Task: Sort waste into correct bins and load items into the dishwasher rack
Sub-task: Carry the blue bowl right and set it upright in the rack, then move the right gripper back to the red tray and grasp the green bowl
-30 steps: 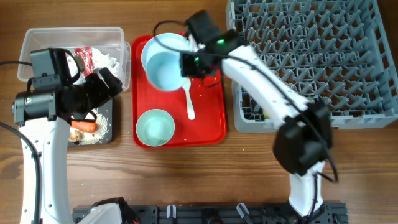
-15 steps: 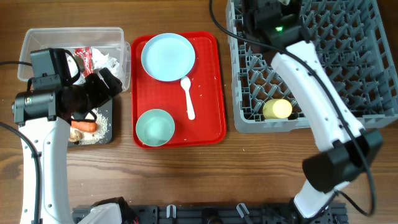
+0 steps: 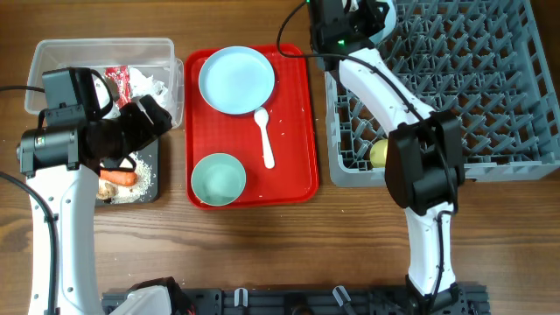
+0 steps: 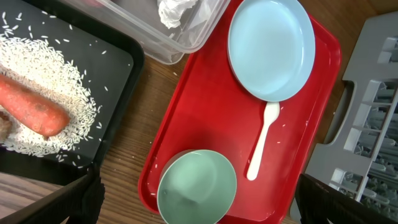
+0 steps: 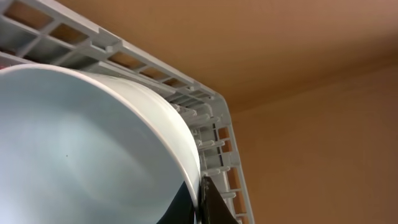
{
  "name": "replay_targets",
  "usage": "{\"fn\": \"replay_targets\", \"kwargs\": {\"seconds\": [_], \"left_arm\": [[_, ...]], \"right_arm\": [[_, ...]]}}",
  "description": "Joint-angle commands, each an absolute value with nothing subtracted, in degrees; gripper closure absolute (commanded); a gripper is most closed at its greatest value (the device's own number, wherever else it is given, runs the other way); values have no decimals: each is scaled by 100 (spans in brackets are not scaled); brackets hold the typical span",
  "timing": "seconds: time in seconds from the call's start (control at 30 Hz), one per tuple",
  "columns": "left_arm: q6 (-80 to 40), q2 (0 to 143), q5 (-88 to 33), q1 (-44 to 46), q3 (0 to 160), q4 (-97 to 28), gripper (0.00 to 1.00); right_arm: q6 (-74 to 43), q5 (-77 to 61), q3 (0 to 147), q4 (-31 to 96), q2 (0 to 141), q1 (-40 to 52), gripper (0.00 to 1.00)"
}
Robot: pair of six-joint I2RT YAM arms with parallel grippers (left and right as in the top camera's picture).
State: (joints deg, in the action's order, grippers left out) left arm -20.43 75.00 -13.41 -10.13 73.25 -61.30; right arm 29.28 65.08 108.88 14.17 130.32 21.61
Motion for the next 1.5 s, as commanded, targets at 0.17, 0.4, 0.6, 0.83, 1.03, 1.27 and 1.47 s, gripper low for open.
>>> {"fn": "replay_targets", "kwargs": {"seconds": [0.17,0.4,0.6,0.83,1.03,1.27,1.47], "left_arm": [[-2012,7474,-1347,-1031,7393,-6117,0],[-2012,7474,-1347,-1031,7393,-6114,0],[-2012,7474,-1347,-1031,7393,-6114,0],[-2012,7474,-1347,-1031,7393,-6117,0],[-2012,7474,-1347,-1031,7393,-6114,0],[-2012,7474,-1347,-1031,7393,-6114,0],[-2012,7474,-1347,-1031,7393,-6114,0]], "right_arm": [[2958,6969,10912,1363,13111,1623,96],[2056,6445,10906,2248,13117,1625,96],[1649,6287,10906,2775,13117,1848,96],[1973,6250,10906,3046,13117,2346,81],[2169,6141,10906,3100,13115,2888,34],[998,2993,10908,4235,12033,3089,0],[744,-701,10908,5448,10947,3089,0]]}}
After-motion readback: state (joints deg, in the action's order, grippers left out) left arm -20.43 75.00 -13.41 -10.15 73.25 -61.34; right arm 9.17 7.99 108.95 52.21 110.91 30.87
